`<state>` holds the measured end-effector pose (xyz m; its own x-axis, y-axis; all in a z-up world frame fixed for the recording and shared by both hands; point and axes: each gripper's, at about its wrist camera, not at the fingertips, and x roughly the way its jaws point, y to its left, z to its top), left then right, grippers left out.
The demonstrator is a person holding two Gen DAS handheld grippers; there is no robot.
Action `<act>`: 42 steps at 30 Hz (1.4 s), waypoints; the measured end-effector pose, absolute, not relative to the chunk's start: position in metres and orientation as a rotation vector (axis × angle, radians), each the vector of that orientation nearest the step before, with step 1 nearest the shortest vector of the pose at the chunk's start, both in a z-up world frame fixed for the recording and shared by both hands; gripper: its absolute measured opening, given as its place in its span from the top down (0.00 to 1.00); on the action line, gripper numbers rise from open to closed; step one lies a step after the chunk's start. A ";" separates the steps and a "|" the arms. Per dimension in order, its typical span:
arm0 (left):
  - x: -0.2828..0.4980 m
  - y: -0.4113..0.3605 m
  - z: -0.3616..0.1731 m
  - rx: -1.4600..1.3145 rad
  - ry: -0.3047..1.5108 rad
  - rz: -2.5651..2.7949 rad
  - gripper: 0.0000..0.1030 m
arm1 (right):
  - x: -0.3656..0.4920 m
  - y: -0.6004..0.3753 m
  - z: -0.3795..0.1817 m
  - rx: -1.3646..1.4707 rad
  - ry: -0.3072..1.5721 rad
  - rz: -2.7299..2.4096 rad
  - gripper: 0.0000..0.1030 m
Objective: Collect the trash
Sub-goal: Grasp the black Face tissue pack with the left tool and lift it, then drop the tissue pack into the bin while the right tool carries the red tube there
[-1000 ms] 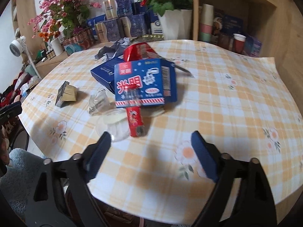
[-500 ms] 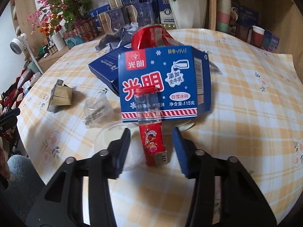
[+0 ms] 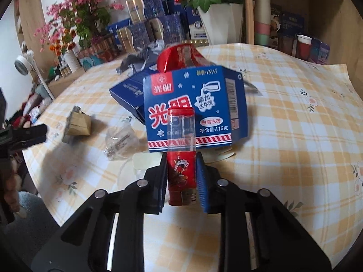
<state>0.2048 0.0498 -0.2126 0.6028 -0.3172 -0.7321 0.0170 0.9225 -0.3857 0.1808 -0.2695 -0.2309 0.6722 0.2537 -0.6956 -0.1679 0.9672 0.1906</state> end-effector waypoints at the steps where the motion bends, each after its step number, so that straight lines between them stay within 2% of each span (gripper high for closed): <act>1: 0.210 0.049 -0.214 -0.373 0.918 -0.195 0.22 | 0.179 -0.271 -0.229 0.127 0.791 0.237 0.74; 12: 0.255 0.043 -0.234 -0.567 1.015 -0.091 0.32 | 0.161 -0.269 -0.218 0.168 0.741 0.246 0.75; 15: 0.259 0.041 -0.236 -0.564 1.008 -0.053 0.39 | 0.158 -0.270 -0.218 0.170 0.742 0.246 0.75; 16: 0.260 0.041 -0.236 -0.564 1.011 -0.051 0.46 | 0.158 -0.270 -0.218 0.172 0.742 0.247 0.75; 17: 0.262 0.041 -0.236 -0.561 1.015 -0.050 0.57 | 0.156 -0.272 -0.218 0.176 0.743 0.246 0.75; 18: 0.263 0.040 -0.237 -0.560 1.021 -0.058 0.57 | 0.156 -0.273 -0.218 0.179 0.743 0.246 0.75; 22: 0.259 0.041 -0.230 -0.527 0.992 -0.076 0.70 | 0.150 -0.275 -0.219 0.188 0.741 0.244 0.74; 36: 0.216 0.040 -0.186 -0.354 0.921 -0.165 0.72 | 0.115 -0.267 -0.206 0.213 0.722 0.256 0.75; 42: 0.210 0.048 -0.174 -0.453 0.904 -0.284 0.72 | 0.102 -0.267 -0.203 0.227 0.722 0.258 0.75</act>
